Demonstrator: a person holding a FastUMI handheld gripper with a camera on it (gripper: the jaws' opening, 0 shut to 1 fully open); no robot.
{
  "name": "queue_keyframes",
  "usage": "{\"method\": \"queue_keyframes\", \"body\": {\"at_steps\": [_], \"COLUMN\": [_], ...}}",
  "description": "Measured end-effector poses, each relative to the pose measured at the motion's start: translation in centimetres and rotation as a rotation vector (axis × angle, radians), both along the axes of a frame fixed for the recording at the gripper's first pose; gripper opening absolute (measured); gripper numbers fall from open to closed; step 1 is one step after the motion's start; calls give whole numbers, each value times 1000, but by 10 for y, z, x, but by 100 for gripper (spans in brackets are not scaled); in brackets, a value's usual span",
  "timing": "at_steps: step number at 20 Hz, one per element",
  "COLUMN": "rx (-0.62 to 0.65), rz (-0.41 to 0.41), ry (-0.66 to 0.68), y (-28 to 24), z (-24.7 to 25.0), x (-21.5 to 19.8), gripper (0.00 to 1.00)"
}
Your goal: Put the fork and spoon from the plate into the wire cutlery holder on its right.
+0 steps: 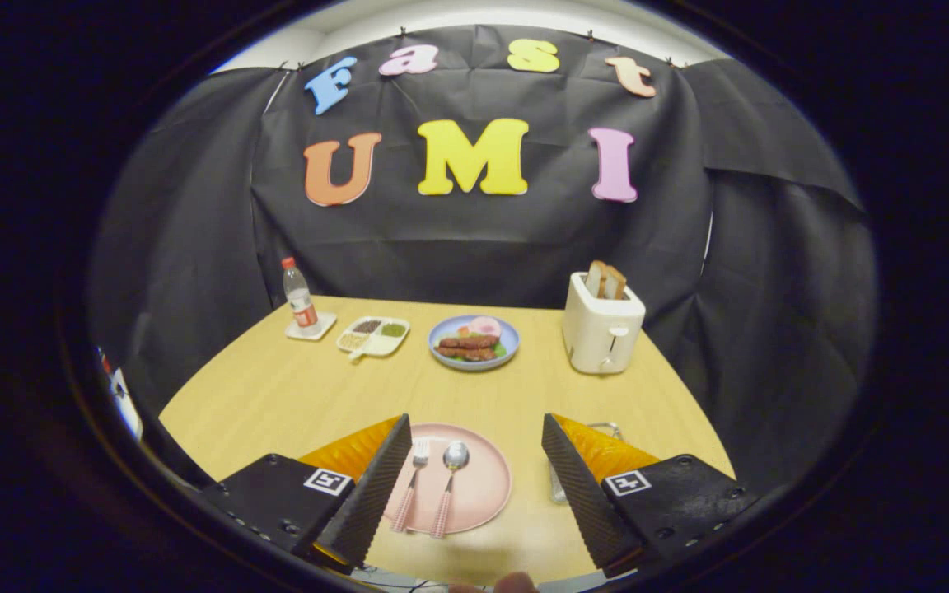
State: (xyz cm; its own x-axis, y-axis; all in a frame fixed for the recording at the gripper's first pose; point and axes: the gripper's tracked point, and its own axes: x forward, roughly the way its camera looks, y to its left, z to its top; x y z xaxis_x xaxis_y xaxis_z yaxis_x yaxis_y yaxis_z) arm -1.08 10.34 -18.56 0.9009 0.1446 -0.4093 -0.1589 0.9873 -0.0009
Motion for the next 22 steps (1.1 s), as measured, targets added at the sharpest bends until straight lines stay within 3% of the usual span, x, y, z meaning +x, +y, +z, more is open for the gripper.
{"method": "queue_keyframes", "body": {"at_steps": [9, 11, 13, 19, 20, 21, 22], "rx": [-119, -129, -124, -127, -113, -103, -83], "rz": [10, 14, 0, -22, -31, -42, -40], "ry": [236, 281, 341, 419, 438, 453, 475], "y": [21, 25, 26, 24, 22, 21, 20], "z": [-126, -148, -165, -182, -185, -178, -178], "x": [1, 4, 4, 7, 5, 3, 3], "gripper": [95, 87, 73, 11, 13, 4, 4]}}
